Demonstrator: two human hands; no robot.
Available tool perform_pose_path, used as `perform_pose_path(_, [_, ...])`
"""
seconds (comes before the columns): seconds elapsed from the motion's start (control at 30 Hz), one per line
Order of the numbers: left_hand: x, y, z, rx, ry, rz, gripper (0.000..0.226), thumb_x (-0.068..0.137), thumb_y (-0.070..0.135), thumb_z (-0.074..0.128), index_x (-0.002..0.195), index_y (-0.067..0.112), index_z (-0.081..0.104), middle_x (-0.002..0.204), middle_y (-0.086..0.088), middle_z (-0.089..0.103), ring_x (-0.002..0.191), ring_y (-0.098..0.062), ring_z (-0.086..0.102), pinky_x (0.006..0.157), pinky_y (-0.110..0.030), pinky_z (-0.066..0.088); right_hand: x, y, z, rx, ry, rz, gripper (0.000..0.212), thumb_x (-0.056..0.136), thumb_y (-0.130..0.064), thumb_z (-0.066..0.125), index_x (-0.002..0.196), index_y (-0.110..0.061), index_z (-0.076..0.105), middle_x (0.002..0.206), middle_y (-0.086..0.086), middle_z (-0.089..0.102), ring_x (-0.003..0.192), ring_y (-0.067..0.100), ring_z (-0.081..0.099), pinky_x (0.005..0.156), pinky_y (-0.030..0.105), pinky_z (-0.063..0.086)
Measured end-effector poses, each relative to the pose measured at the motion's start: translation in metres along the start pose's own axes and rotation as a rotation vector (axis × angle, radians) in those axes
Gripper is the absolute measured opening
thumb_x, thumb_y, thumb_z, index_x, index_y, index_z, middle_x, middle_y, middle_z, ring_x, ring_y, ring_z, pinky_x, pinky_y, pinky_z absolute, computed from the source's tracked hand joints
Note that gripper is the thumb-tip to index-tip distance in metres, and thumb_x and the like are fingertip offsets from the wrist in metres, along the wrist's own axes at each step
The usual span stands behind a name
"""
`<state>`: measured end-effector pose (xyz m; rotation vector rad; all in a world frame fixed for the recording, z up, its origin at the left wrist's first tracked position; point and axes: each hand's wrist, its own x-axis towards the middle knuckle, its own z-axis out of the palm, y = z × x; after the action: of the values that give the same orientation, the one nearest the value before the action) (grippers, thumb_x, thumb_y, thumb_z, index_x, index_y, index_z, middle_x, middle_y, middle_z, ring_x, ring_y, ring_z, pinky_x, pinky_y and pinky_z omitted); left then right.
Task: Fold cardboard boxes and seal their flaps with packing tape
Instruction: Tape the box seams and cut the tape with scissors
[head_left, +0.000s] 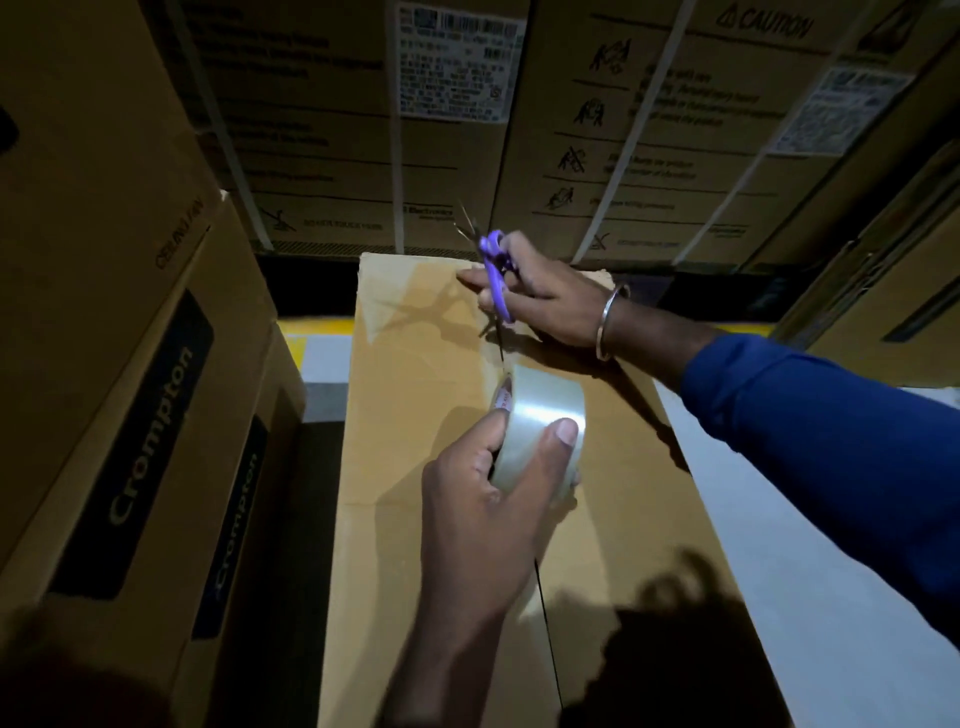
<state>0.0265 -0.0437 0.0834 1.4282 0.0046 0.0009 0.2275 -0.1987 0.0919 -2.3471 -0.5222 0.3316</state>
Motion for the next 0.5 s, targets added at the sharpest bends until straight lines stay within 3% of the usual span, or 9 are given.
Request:
perform_pose_path(0.07, [0.000, 0.002, 0.001, 0.013, 0.013, -0.003, 0.029, 0.094, 0.036, 0.072, 0.088, 0.007, 0.071, 0.077, -0.006, 0.071, 0.076, -0.033, 0.075, 0.066, -0.042, 0.060, -0.008, -0.002, 0.005, -0.007, 0.023, 0.007, 0.038, 0.105, -0.035, 0.057, 0.129, -0.016, 0.035, 0.124, -0.021, 0.067, 0.111, -0.019, 0.058, 0.088, 0.010, 0.047])
perform_pose_path(0.13, [-0.002, 0.006, 0.002, 0.063, 0.015, -0.012, 0.025, 0.095, 0.037, 0.072, 0.091, 0.012, 0.074, 0.079, -0.002, 0.074, 0.077, -0.028, 0.076, 0.070, -0.048, 0.062, -0.009, 0.001, 0.009, -0.026, 0.049, 0.033, 0.035, 0.105, -0.035, 0.056, 0.128, -0.020, 0.035, 0.100, -0.026, 0.067, 0.091, -0.020, 0.061, 0.073, 0.005, 0.045])
perform_pose_path(0.2, [-0.008, 0.016, -0.001, 0.158, 0.018, -0.033, 0.019, 0.098, 0.037, 0.070, 0.091, 0.020, 0.074, 0.079, 0.002, 0.076, 0.078, -0.020, 0.077, 0.074, -0.048, 0.062, -0.006, 0.001, 0.014, -0.035, 0.072, 0.049, 0.037, 0.102, -0.049, 0.054, 0.126, -0.030, 0.034, 0.102, -0.013, 0.075, 0.094, -0.001, 0.068, 0.083, 0.029, 0.056])
perform_pose_path(0.27, [-0.024, 0.033, -0.005, 0.242, 0.001, -0.113, 0.024, 0.101, 0.043, 0.062, 0.089, 0.024, 0.070, 0.074, 0.003, 0.076, 0.075, -0.014, 0.075, 0.074, -0.044, 0.060, -0.003, 0.000, 0.015, -0.074, 0.073, 0.053, 0.037, 0.098, -0.055, 0.050, 0.123, -0.033, 0.034, 0.105, 0.000, 0.076, 0.097, 0.020, 0.070, 0.087, 0.046, 0.056])
perform_pose_path(0.4, [-0.078, 0.071, 0.001, 0.219, -0.101, -0.454, 0.033, 0.104, 0.050, 0.048, 0.102, 0.023, 0.067, 0.072, -0.004, 0.077, 0.070, -0.018, 0.075, 0.078, -0.038, 0.059, -0.005, -0.015, 0.014, -0.149, 0.059, 0.122, 0.035, 0.102, -0.047, 0.049, 0.123, -0.025, 0.033, 0.092, 0.003, 0.071, 0.087, 0.026, 0.065, 0.082, 0.047, 0.055])
perform_pose_path(0.5, [-0.105, 0.085, 0.008, 0.213, -0.150, -0.487, 0.034, 0.105, 0.044, 0.046, 0.104, 0.016, 0.065, 0.073, -0.007, 0.078, 0.073, -0.021, 0.075, 0.081, -0.034, 0.059, -0.014, -0.030, 0.012, -0.165, 0.040, 0.149, 0.040, 0.100, -0.053, 0.050, 0.122, -0.026, 0.030, 0.088, 0.004, 0.068, 0.086, 0.031, 0.065, 0.074, 0.043, 0.052])
